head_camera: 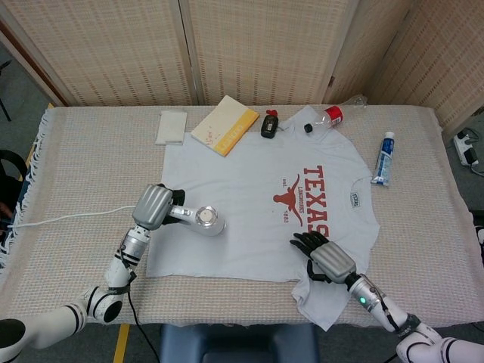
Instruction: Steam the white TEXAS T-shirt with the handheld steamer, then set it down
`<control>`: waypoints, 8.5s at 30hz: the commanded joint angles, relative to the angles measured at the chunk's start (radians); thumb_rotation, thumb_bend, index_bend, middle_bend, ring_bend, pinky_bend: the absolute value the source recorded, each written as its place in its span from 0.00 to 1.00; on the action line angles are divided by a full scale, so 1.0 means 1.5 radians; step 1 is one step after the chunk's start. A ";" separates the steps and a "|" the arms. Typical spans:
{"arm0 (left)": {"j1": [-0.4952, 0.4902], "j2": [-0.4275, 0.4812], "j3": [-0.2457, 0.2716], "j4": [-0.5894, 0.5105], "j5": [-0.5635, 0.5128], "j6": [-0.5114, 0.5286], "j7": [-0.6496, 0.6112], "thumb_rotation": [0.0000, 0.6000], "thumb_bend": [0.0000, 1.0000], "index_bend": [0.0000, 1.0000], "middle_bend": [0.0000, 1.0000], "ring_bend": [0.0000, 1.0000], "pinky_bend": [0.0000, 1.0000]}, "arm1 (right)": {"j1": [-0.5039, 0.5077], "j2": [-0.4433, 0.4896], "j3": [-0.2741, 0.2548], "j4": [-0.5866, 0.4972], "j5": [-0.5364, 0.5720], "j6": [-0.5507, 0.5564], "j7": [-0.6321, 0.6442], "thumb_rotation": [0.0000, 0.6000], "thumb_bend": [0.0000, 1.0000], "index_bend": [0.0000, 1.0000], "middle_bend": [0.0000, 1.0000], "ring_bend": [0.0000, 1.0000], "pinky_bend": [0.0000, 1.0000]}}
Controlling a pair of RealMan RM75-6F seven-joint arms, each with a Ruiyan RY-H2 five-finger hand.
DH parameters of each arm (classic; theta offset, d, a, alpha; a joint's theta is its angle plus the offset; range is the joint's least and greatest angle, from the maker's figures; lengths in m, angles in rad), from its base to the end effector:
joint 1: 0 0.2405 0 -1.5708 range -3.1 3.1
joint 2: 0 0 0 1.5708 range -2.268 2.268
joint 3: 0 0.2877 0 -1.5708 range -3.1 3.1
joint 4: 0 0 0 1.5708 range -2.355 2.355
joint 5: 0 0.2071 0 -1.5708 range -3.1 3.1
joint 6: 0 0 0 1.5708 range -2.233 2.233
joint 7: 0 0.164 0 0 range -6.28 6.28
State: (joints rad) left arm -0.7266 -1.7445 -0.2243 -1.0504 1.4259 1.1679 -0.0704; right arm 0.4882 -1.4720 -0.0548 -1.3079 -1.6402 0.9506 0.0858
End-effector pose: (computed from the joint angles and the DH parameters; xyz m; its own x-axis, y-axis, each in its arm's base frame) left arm -0.1712 0.4137 -0.0188 0.2536 0.0106 0.9673 0.8761 -0.4264 -0.2250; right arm -0.2855 -0.2839 -0.0241 0.5068 -0.4399 0.7414 -0.8318 -0.4756 0.2864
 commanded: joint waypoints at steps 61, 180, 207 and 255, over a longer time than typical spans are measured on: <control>-0.031 -0.209 0.028 0.288 0.004 0.067 -0.035 1.00 0.32 0.92 1.00 0.92 0.68 | 0.010 -0.023 -0.036 0.013 0.022 0.015 0.007 0.30 0.91 0.00 0.00 0.00 0.00; -0.009 -0.281 0.057 0.536 0.010 0.038 -0.049 1.00 0.32 0.92 1.00 0.91 0.71 | 0.003 -0.024 -0.045 0.035 0.029 0.018 0.036 0.30 0.92 0.00 0.00 0.00 0.00; 0.124 -0.160 0.192 0.363 0.142 0.220 0.018 1.00 0.31 0.92 1.00 0.91 0.71 | -0.005 -0.018 -0.047 0.029 0.024 0.030 0.039 0.30 0.92 0.00 0.00 0.00 0.00; 0.164 0.023 -0.043 0.192 -0.148 -0.044 0.041 1.00 0.00 0.00 0.00 0.00 0.12 | -0.094 0.188 0.005 -0.167 0.018 0.249 -0.055 0.30 0.11 0.00 0.00 0.00 0.00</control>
State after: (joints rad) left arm -0.5125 -1.7967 -0.2837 -0.6258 1.2239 1.0986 -0.0625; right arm 0.3549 -1.2043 -0.0537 -1.5488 -1.6172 1.3152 0.0038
